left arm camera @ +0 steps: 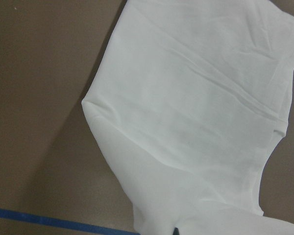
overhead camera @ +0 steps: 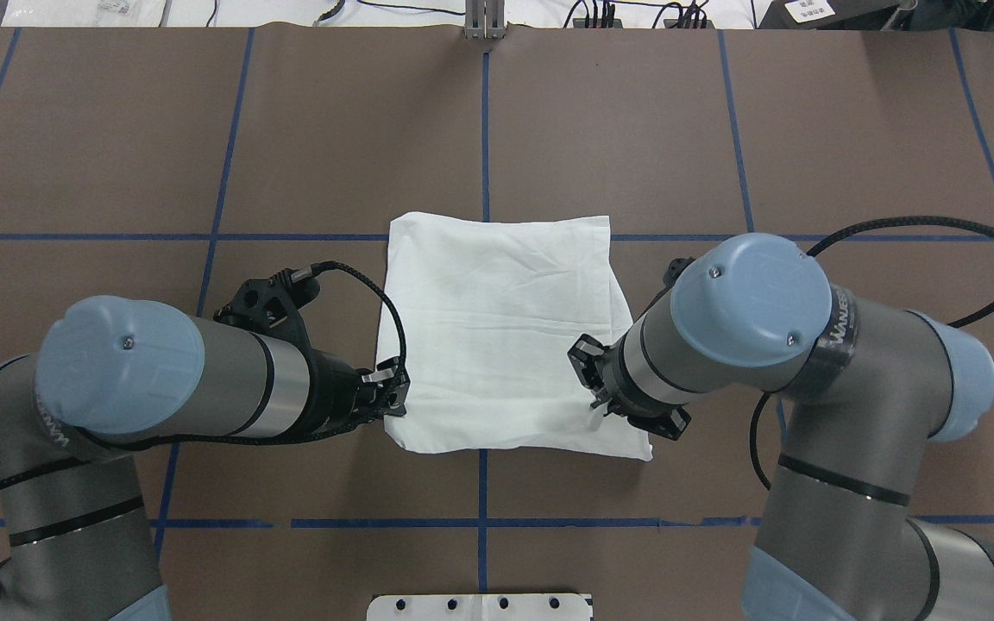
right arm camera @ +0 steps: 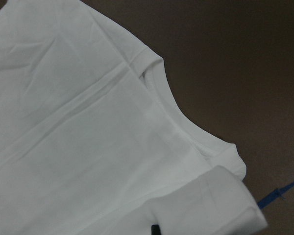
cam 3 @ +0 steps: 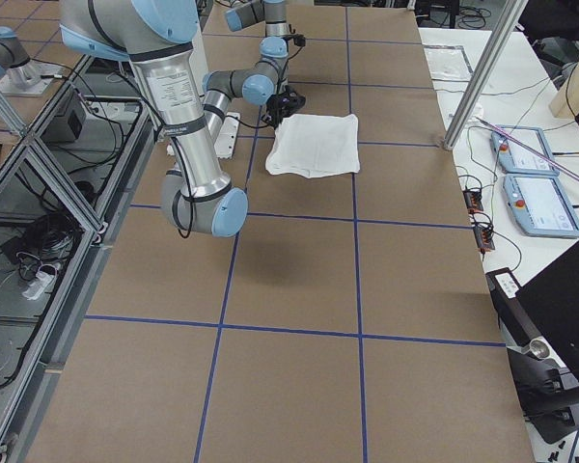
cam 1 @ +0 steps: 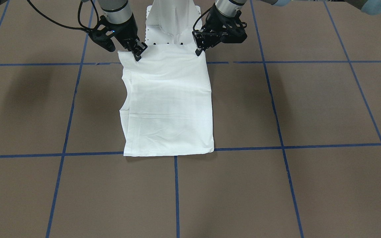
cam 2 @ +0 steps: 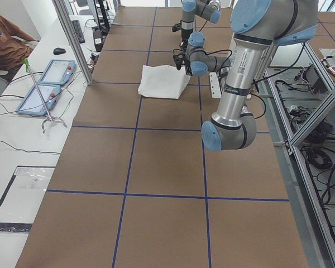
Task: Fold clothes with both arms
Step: 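Lift the near edge with both grippers and fold it away from the robot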
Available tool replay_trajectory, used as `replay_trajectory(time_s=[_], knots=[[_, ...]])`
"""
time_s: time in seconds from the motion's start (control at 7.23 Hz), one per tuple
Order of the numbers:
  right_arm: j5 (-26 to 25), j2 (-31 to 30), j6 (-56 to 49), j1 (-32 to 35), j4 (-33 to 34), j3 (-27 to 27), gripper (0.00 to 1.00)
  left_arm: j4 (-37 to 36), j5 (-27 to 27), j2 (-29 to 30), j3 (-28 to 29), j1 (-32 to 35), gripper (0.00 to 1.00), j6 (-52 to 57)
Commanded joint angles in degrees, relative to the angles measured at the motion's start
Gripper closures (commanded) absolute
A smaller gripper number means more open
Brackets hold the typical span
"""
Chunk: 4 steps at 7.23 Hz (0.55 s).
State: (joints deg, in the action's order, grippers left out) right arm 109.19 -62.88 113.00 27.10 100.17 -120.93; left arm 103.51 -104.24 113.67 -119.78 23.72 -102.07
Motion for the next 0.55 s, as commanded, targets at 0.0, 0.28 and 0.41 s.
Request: replay_trajectory(time_s=[0.0, 0.28, 0.41], knots=[[1.11, 3.45, -1.81, 5.32, -0.85, 5.66, 1.0, 0.2, 0.0, 3.46, 3.75, 3.25, 1.0, 0.12], [1.02, 6.53, -5.95, 8.14, -5.13, 13.22, 1.0, 2.55, 0.09, 6.29, 8.58, 5.97, 1.0, 1.08], [0.94, 8.28, -6.04, 9.02, -8.38, 18.31, 1.0, 4.14, 0.09, 6.38, 10.69, 7.46, 1.0, 1.44]])
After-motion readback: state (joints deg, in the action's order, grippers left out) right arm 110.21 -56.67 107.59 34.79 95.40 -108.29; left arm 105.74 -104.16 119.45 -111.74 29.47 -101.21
